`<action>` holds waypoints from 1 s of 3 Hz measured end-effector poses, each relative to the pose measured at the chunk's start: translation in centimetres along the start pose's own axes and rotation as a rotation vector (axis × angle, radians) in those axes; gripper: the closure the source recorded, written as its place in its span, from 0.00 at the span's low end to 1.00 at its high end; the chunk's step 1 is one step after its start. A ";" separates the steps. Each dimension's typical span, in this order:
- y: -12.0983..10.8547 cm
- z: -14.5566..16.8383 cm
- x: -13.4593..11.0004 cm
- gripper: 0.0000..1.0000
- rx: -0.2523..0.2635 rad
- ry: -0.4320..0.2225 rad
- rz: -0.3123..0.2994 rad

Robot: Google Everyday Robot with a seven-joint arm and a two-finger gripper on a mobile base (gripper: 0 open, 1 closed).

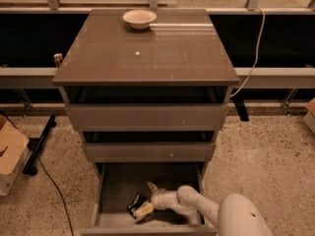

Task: Pick rxbar blueberry from bottom drawer and place on counter

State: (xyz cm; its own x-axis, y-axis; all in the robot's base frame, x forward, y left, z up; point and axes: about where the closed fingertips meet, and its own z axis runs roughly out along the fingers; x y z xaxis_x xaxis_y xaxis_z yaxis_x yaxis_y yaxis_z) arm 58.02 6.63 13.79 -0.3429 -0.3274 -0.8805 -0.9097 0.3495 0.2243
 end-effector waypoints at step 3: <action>2.5 2.0 2.2 0.49 -0.028 0.035 0.024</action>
Offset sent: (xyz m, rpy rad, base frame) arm -0.0260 0.0163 -0.0278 -0.0289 0.0492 0.0222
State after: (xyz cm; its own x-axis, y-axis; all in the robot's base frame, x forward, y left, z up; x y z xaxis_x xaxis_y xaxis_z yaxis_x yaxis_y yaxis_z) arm 55.41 8.55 11.53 -0.3727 -0.3499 -0.8595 -0.9069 0.3334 0.2575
